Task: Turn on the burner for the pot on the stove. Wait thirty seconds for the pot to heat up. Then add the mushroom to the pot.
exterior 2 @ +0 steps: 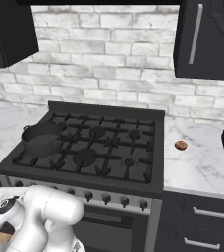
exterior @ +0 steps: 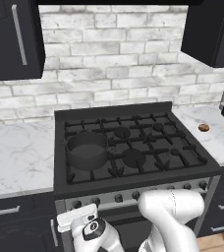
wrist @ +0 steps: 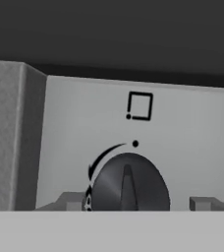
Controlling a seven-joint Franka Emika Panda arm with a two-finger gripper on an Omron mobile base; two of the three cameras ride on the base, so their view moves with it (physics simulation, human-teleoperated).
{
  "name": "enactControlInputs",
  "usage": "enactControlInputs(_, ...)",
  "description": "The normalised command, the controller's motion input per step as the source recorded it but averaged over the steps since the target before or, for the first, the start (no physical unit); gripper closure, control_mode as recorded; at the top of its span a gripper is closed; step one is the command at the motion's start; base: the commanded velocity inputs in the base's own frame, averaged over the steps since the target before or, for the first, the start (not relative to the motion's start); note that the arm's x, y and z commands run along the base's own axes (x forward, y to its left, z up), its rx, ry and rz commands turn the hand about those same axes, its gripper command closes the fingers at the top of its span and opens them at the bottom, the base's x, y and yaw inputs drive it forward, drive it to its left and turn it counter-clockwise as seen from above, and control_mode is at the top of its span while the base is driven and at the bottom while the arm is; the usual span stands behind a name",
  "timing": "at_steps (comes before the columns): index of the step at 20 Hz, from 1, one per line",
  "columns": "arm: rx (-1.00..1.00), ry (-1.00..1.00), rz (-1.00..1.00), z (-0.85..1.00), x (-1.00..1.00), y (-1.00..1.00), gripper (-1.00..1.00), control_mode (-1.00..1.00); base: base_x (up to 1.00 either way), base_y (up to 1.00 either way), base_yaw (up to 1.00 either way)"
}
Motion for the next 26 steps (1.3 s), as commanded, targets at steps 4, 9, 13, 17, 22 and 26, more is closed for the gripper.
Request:
enactControlInputs(4,0.00,-0.04,0.00,-0.08,0.12,0.49,1.00,-1.00,0.00,0.00,0.00)
enactControlInputs(9,-0.17,0.00,0.15,0.00,0.18,0.63,1.00,-1.00,0.00,0.00,0.00)
enactControlInputs(13,-0.22,0.00,0.45,0.00,0.03,0.48,1.00,-1.00,0.00,0.00,0.00)
enactControlInputs(17,-0.13,0.04,0.53,0.00,0.33,0.23,1.00,-1.00,0.00,0.00,0.00)
enactControlInputs(22,-0.14,0.09,0.60,0.00,0.27,0.24,1.00,-1.00,0.00,0.00,0.00)
enactControlInputs(26,-0.22,0.08,0.68,0.00,0.10,0.44,1.00,-1.00,0.00,0.00,0.00)
